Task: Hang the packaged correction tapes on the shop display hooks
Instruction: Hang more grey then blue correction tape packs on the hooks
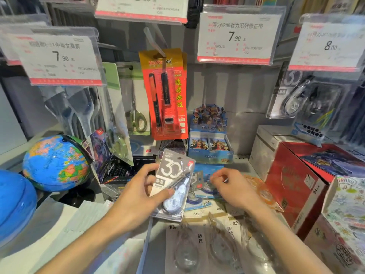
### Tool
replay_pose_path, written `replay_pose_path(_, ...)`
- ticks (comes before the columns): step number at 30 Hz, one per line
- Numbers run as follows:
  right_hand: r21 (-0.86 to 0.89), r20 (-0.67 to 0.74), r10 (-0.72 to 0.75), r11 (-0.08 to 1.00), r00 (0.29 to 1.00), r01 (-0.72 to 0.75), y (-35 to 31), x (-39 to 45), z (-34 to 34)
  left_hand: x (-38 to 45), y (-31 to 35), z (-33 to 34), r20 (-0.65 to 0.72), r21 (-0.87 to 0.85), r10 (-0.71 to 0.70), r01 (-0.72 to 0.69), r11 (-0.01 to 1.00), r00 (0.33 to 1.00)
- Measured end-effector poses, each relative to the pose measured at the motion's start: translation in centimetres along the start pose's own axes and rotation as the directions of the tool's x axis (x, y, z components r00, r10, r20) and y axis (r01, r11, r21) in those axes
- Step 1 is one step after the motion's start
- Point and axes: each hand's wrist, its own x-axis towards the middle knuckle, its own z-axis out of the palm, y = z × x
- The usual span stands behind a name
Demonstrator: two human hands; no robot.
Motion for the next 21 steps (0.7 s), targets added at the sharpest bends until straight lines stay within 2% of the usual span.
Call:
replay_pose_path(3,-0.203,0.029,0.029,0.979,0.999,-0.023,-0.9,1.3,2.0,-0.3,-0.2,-0.7,-0.01,0.04,0.026,-0.026,0.999,1.0)
replay_pose_path(9,-0.25,0.018,0.041,0.968,0.999,-0.036,-1.5,2.3,3.9,-0.7,-0.5,-1.1,-0.019,0.062,0.028,-0.027,0.998,0.999)
replay_pose_path(13,0.014,0.042,0.032,0.999,0.999,-0.032,-2.0,2.0,3.9,-0.7,-0.6,-1.2,-0.012,0.063,0.033,-0.033,0.997,0.999)
replay_pose_path(17,0.326,0.061,0.029,0.944,0.998,-0.047,-2.6,1.5,4.1,-0.8,-0.6,-1.2,-0.029,0.036,0.044,-0.043,0.998,0.999)
replay_pose_path(21,0.463,-0.091,0.04,0.886,0.995,0.006,-2.3,0.8,2.7,-0.8,-0.6,-1.1,-0.047,0.012,0.034,-0.034,0.999,0.998)
